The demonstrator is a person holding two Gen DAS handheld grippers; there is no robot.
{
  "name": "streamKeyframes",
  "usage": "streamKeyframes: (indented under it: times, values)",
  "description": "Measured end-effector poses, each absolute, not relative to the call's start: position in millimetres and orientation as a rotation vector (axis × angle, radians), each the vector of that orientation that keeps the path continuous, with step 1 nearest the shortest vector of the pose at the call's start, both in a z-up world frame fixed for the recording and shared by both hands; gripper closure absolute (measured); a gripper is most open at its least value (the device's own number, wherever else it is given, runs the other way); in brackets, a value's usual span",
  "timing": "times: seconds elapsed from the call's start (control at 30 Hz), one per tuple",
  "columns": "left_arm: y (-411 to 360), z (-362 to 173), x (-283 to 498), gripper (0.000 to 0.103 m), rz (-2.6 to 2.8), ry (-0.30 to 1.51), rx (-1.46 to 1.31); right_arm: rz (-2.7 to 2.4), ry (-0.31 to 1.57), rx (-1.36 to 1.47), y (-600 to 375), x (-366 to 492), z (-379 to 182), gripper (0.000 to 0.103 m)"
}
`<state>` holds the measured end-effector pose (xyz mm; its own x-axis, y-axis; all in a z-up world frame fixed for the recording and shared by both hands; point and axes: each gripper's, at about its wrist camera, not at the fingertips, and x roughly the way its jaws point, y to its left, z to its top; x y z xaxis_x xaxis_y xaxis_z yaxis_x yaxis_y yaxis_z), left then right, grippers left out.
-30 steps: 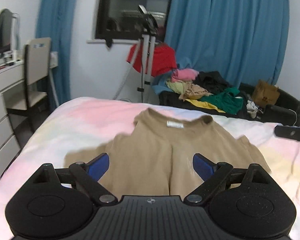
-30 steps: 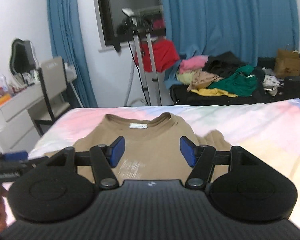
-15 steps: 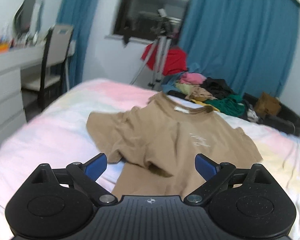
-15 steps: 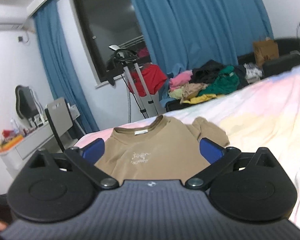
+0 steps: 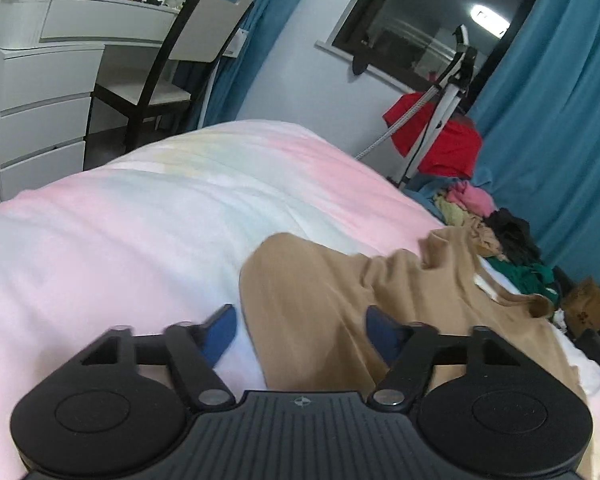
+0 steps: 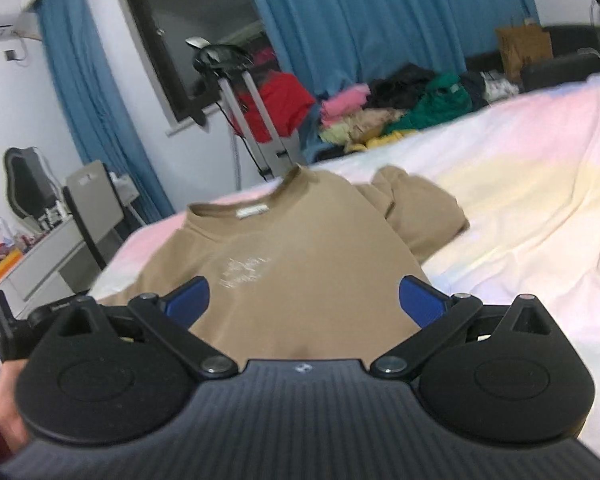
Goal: Fold clothes
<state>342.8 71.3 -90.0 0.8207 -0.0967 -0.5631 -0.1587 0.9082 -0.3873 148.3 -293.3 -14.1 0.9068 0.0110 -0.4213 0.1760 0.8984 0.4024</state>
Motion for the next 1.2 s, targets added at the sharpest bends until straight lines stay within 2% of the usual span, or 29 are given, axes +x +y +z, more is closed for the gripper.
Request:
streamKeyframes:
  times: [0.07, 0.1, 0.13, 0.17, 0.2, 0.3, 0.47, 0.57, 0.63, 0.67, 0.73, 0.77, 0.9, 1.03, 1.2]
  values:
    - [61, -91, 359, 0.054, 0.020, 0.648, -0.337, -0.092, 0.454, 0.468, -297, 158, -22, 0.000]
    - [55, -89, 366, 0.066, 0.008, 0.664, -0.250, -0.096, 0.466, 0.474, -297, 163, -25, 0.000]
    - [51, -85, 374, 0.083, -0.010, 0.677, -0.181, -0.097, 0.474, 0.479, -296, 165, -26, 0.000]
    - [48, -81, 382, 0.091, -0.030, 0.688, -0.117, -0.097, 0.481, 0.485, -294, 167, -27, 0.000]
    - [45, -76, 389, 0.096, -0.049, 0.699, -0.053, -0.089, 0.485, 0.485, -292, 169, -28, 0.000]
    - [55, -54, 411, 0.098, -0.010, 0.686, 0.028, -0.086, 0.484, 0.442, -284, 171, -28, 0.000]
    - [70, -13, 450, 0.098, 0.192, 0.576, 0.134, -0.105, 0.493, 0.408, -281, 178, -33, 0.000]
    - [71, -13, 463, 0.096, 0.253, 0.579, 0.142, -0.111, 0.502, 0.402, -280, 182, -36, 0.000]
    - [70, -18, 458, 0.086, 0.233, 0.598, 0.101, -0.113, 0.507, 0.400, -280, 184, -38, 0.000]
    - [69, -21, 456, 0.084, 0.224, 0.608, 0.080, -0.114, 0.506, 0.396, -279, 184, -38, 0.000]
    - [68, -26, 451, 0.065, 0.204, 0.627, 0.039, -0.117, 0.495, 0.383, -277, 185, -37, 0.000]
    - [67, -29, 449, 0.064, 0.195, 0.636, 0.018, -0.117, 0.490, 0.379, -276, 185, -36, 0.000]
    - [74, -21, 385, 0.052, 0.074, 0.676, -0.074, -0.113, 0.467, 0.372, -277, 182, -30, 0.000]
    - [81, -12, 290, 0.050, -0.064, 0.769, -0.149, -0.112, 0.439, 0.365, -278, 173, -21, 0.000]
    - [93, -20, 172, 0.049, -0.130, 0.988, -0.217, -0.110, 0.403, 0.352, -280, 154, -8, 0.000]
